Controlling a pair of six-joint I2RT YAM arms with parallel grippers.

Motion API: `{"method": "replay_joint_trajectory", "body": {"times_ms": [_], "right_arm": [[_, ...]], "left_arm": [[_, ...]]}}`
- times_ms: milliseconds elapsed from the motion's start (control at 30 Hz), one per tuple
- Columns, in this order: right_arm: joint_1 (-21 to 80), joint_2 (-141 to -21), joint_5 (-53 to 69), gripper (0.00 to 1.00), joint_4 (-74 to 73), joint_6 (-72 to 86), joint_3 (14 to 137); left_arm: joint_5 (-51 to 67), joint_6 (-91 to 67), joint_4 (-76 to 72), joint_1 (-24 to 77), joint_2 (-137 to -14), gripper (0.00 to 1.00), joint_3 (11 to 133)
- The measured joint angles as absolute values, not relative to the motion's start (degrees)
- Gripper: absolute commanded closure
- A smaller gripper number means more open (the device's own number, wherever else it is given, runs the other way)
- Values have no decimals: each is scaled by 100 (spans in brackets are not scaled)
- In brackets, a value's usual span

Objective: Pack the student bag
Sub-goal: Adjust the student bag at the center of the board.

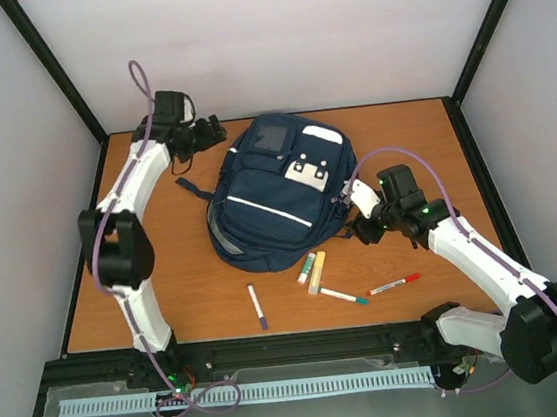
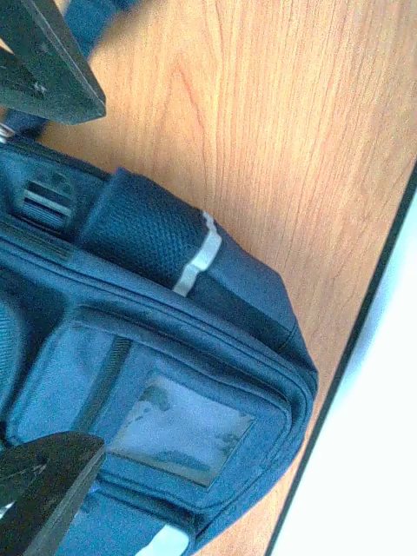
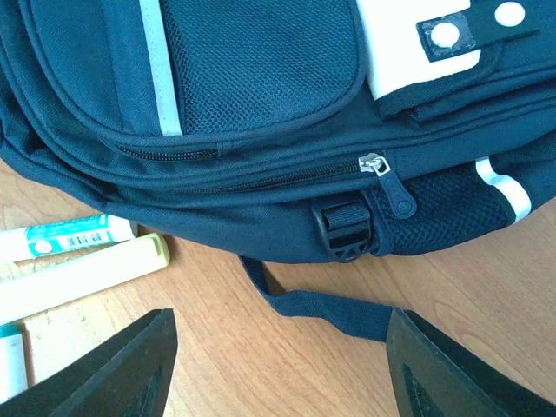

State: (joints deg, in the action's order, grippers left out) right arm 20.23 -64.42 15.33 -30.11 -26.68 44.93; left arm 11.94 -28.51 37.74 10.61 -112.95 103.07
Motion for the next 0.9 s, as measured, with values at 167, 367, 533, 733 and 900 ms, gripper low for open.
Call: {"method": "replay_joint_trajectory", "body": {"times_ms": [167,367,533,733,900], "right_arm": [[2021,-6438,1535,0,-3059,-2705,4486],[2021,-6517,1122,0,-3017,-2611,4346],[2008,-6632,1483,0,-3153,-2790,4342],[1992,-5684,1774,0,-2932,-2873,3966],[1955,-6093,2058,0,-3002,-2917,4152]], "left_arm": [[825,-2867,3780,1039,-10079,0,9085],[888,-2847,3907,1039,-9231,0,7332],[843,-2808,4025,1033,-8833,0,6543],[1105,-2849,3785,1007,-8788,0,6178],[1533,-3065,3417,1028,-8956,0,6010]]}}
